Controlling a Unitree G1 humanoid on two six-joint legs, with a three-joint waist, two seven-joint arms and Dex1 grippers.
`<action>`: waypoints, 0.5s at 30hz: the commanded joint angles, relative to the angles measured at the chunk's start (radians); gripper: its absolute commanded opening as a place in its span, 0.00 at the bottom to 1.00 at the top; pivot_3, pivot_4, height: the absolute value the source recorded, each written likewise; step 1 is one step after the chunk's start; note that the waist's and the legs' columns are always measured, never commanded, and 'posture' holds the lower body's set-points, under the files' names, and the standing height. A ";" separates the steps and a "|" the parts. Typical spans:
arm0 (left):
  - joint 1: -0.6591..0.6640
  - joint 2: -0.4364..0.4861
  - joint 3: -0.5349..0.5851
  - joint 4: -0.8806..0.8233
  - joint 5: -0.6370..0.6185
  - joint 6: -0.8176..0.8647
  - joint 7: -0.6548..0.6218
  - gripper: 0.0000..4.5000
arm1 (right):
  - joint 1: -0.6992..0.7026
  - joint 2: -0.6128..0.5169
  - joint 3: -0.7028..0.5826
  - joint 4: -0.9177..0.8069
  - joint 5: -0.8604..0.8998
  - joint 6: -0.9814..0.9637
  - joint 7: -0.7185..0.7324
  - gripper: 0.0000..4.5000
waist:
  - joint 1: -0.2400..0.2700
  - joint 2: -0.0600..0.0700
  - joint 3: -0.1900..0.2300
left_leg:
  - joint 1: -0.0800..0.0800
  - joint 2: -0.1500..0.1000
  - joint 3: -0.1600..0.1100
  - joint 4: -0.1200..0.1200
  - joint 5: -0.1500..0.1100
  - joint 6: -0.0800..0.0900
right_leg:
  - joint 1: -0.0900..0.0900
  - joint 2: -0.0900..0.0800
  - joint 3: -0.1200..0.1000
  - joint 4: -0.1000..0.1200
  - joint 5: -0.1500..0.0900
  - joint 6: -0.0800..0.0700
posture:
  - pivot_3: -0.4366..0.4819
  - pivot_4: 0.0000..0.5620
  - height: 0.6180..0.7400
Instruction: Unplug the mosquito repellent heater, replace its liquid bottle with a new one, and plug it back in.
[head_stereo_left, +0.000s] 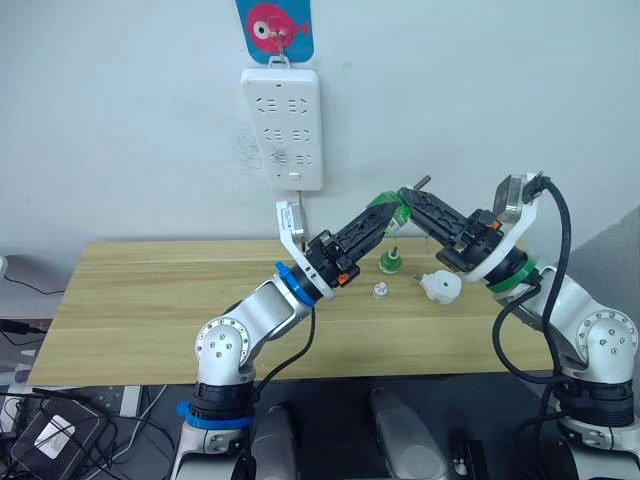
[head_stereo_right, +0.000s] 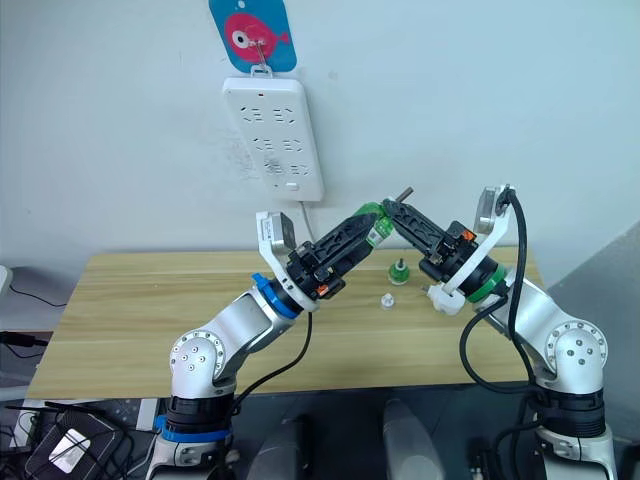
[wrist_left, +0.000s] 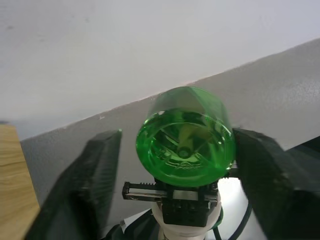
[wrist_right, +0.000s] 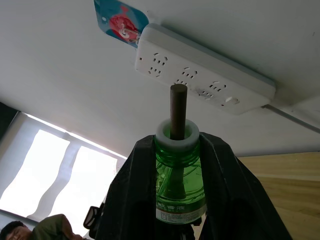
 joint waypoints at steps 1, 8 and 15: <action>-0.019 -0.020 0.005 0.001 0.027 -0.020 -0.021 0.54 | 0.003 -0.005 0.000 -0.048 0.028 -0.013 0.003 0.19 | 0.000 0.000 0.000 | 0.000 0.000 0.000 0.000 0.000 0.000 | 0.000 0.000 0.000 0.000 0.000 0.000 | 0.18 0.37 1.00; -0.013 -0.041 -0.002 0.007 0.069 -0.016 -0.046 0.52 | 0.023 -0.020 0.015 -0.071 0.041 -0.009 -0.002 0.19 | 0.000 0.000 0.000 | 0.000 0.000 0.000 0.000 0.000 0.000 | 0.000 0.000 0.000 -0.001 0.000 0.000 | 0.18 0.37 1.00; 0.017 0.006 0.022 -0.015 0.037 0.019 -0.062 0.52 | 0.036 -0.080 -0.007 -0.059 -0.006 0.011 0.047 0.49 | -0.001 0.000 0.000 | 0.000 0.000 0.001 0.000 0.000 0.000 | 0.000 0.000 0.001 -0.001 0.000 0.000 | 0.18 0.37 1.00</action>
